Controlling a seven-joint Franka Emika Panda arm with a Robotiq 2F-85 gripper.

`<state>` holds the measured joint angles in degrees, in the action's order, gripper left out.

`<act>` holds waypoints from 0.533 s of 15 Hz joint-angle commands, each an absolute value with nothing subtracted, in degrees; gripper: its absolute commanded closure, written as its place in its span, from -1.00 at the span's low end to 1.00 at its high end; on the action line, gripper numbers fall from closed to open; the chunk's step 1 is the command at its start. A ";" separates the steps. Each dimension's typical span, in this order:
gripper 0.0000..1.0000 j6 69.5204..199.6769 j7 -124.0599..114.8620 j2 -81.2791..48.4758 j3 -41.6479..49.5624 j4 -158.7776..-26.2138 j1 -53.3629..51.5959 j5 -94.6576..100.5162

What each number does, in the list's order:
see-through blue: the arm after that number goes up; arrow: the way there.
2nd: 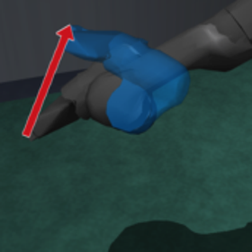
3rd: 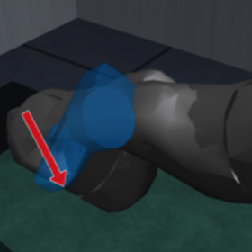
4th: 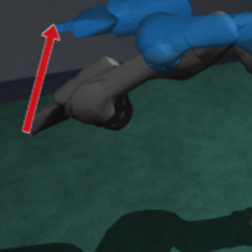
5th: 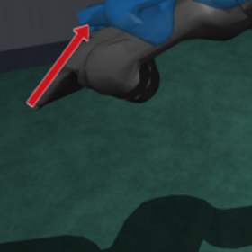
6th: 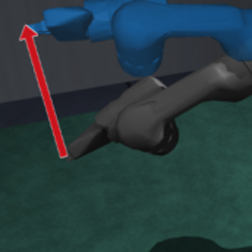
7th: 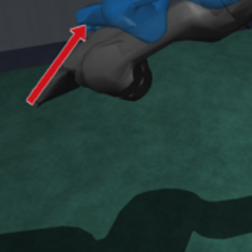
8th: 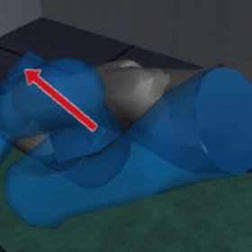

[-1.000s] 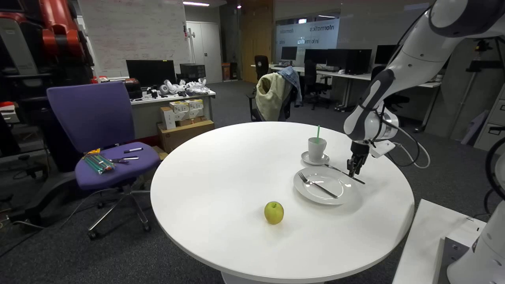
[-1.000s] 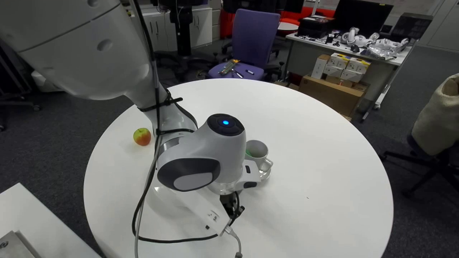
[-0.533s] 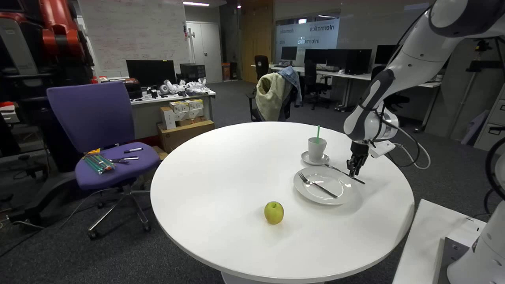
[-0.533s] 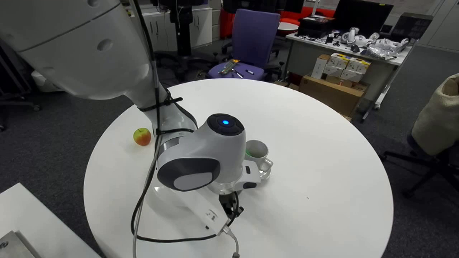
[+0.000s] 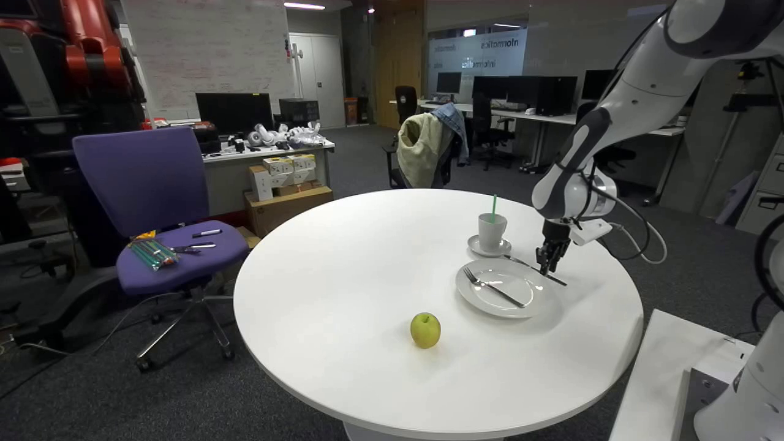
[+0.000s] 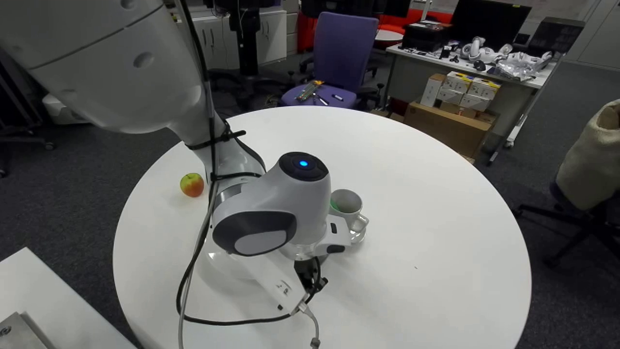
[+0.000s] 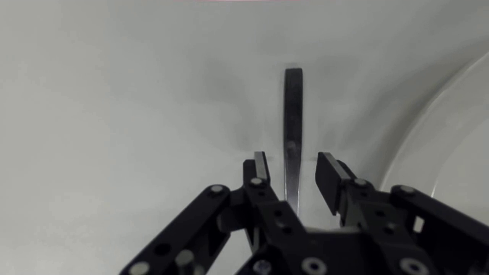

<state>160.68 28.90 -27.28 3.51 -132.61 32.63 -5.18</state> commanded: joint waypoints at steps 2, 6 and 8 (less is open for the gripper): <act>0.30 162.00 26.50 -27.07 4.39 -132.62 31.15 -4.59; 0.40 161.91 26.01 -27.14 4.51 -132.51 30.71 -4.54; 0.32 161.87 25.92 -27.19 4.69 -132.42 30.47 -4.54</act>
